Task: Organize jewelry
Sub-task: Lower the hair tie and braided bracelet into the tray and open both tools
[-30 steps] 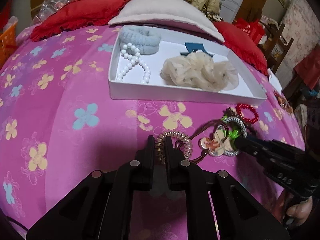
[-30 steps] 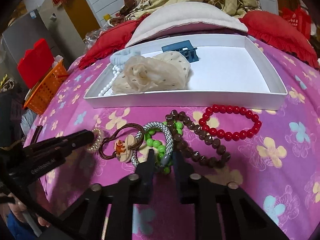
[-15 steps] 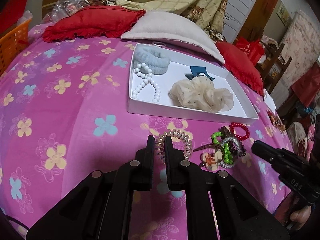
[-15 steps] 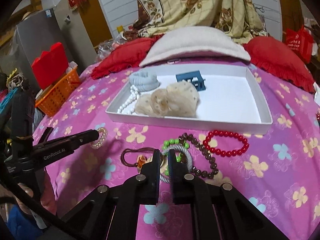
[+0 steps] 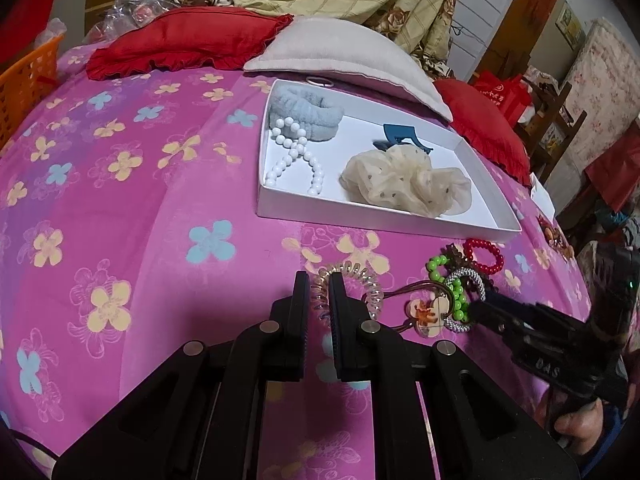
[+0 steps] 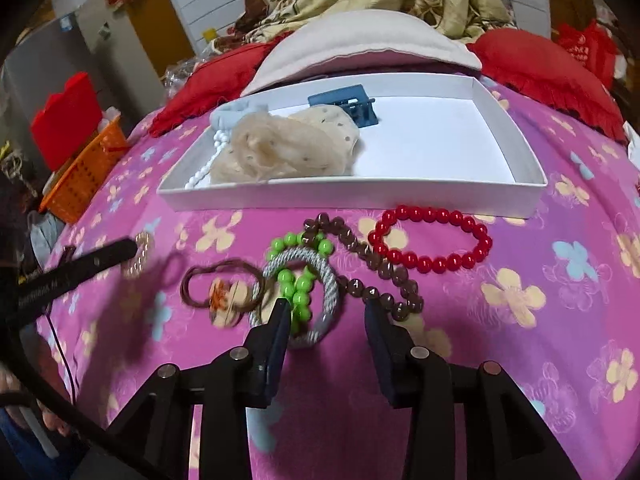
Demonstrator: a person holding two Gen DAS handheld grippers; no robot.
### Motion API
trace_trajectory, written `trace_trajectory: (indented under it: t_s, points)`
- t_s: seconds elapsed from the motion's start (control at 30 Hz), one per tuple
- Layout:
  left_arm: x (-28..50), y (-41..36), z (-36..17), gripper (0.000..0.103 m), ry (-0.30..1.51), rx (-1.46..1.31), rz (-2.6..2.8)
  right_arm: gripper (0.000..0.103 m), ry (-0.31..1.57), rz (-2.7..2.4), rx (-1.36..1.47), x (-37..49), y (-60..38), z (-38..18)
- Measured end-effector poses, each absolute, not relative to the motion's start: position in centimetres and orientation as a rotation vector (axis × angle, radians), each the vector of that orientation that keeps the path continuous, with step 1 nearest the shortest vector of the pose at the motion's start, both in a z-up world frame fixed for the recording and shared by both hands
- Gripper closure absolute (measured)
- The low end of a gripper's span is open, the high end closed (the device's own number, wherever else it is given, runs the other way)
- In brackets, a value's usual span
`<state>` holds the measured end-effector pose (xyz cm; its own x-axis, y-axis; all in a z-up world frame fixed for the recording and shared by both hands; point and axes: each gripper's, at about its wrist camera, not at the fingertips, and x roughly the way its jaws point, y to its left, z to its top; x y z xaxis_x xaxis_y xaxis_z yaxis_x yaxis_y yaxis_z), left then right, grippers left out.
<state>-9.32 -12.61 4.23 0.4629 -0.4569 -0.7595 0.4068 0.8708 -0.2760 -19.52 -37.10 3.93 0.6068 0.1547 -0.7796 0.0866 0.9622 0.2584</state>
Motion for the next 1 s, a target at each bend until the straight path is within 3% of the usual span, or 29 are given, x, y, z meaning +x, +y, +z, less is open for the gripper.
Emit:
trace_trajectory:
  t_s: [0.07, 0.17, 0.67, 1.0]
  points:
    - [-9.3, -12.8, 4.2, 0.095, 0.952, -0.050, -0.530, 0.094, 0.927, 0.051, 0.295, -19.3, -37.1, 4.0]
    - [-9.3, -12.8, 4.1, 0.095, 0.953, -0.050, -0.530, 0.096, 0.903, 0.061, 0.280, -19.8, -36.6, 4.8]
    - [-8.0, -12.8, 7.5, 0.095, 0.901, -0.099, -0.568, 0.096, 0.724, 0.068, 0.248, -19.7, -37.9, 13.3]
    - [-1.7, -15.7, 8.3, 0.095, 0.905, -0.125, -0.560, 0.096, 0.738, -0.009, 0.251, -14.3, -40.3, 13.1]
